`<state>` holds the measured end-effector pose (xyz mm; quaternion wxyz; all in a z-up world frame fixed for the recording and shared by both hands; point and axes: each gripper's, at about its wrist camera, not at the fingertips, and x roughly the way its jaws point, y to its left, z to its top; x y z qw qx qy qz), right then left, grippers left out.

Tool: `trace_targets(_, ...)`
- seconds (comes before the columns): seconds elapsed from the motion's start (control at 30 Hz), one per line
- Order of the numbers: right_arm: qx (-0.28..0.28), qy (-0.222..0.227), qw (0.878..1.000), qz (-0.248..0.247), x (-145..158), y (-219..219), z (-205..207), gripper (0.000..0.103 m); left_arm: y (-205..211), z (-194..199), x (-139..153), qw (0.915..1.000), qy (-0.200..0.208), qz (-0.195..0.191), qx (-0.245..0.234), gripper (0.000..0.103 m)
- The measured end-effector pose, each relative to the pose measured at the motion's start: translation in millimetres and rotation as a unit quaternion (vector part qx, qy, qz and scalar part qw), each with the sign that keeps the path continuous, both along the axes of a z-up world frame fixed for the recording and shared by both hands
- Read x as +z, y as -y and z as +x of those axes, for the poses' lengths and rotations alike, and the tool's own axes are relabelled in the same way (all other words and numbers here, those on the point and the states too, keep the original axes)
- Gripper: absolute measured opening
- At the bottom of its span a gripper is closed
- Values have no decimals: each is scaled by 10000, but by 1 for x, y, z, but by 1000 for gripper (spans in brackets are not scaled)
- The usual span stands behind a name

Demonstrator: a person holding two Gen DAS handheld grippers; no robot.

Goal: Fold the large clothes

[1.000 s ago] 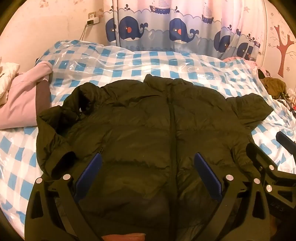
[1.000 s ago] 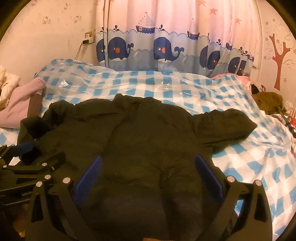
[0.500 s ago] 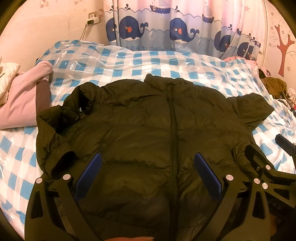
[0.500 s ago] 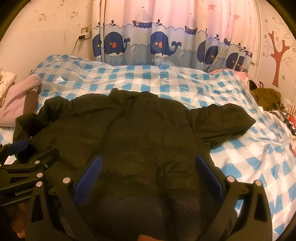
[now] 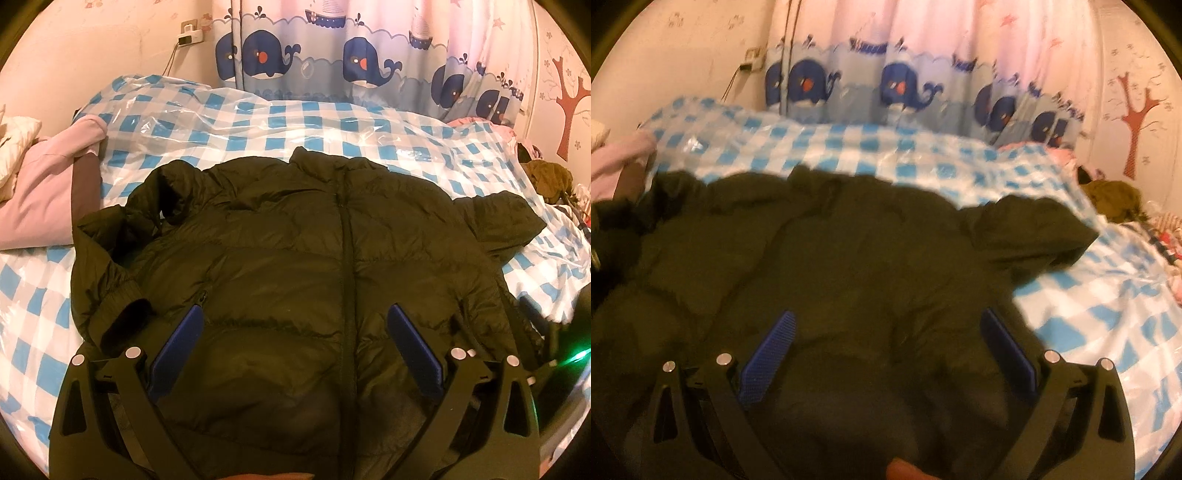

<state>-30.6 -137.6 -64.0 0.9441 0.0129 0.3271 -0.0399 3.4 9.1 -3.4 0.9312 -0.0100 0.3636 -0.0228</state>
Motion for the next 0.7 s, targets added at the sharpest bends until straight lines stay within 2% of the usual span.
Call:
trace_targets(0.33,119,-66,9998,-150,-7,-9,-3,96,-2,-1,1,10000,0,-52,14,96)
trace_targets(0.5,133,-186,9997,-1,-11,-6,2,96,0,0,0,10000,-43,-53,26,96)
trace_targets(0.63,742,-387,9942,677,-12,-3,7,96,2,1,-2,10000,-52,-24,25,96)
trace_targets(0.7,708,-317,9946,687,-6,-4,4,96,2,0,-2,10000,-45,-7,30,96)
